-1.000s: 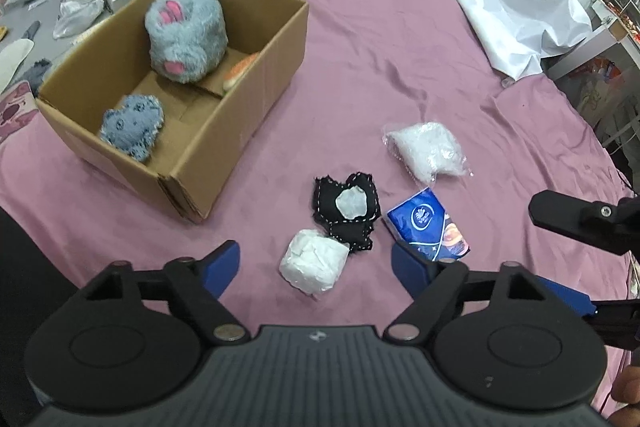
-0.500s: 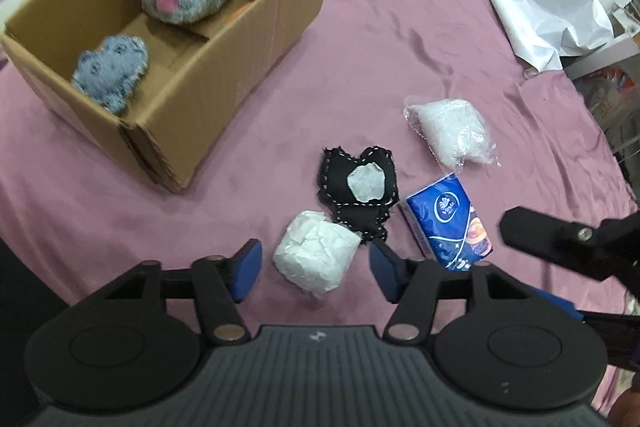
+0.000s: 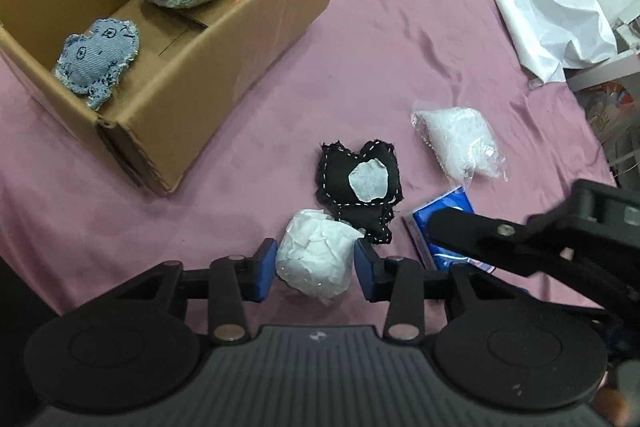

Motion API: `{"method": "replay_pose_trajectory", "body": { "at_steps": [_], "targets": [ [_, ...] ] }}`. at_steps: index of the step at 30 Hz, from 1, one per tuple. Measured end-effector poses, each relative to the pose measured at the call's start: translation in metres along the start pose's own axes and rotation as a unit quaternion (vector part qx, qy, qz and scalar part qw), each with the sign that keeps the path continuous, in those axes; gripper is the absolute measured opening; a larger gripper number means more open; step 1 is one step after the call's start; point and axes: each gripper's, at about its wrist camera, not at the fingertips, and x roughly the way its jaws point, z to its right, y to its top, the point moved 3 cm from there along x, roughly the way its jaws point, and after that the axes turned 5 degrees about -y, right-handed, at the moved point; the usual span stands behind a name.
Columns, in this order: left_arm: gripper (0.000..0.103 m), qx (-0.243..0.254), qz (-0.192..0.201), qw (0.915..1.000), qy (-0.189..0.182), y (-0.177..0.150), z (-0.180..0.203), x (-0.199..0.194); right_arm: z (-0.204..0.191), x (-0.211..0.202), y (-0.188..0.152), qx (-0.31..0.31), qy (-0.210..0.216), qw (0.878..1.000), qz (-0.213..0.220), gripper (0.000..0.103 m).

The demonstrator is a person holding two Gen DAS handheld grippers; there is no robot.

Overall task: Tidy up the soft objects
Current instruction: 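Grasp the white tissue ball with the left gripper while the right gripper grasps the black heart plush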

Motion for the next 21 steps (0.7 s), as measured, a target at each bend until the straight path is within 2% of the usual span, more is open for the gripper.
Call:
{"method": "replay_pose_trajectory", "body": {
  "at_steps": [21],
  "targets": [
    [0.04, -0.04, -0.014, 0.9991, -0.007, 0.011, -0.032, -0.006, -0.026, 0.051, 0.004, -0.014, -0.03, 0.998, -0.048, 0.037]
  ]
}}
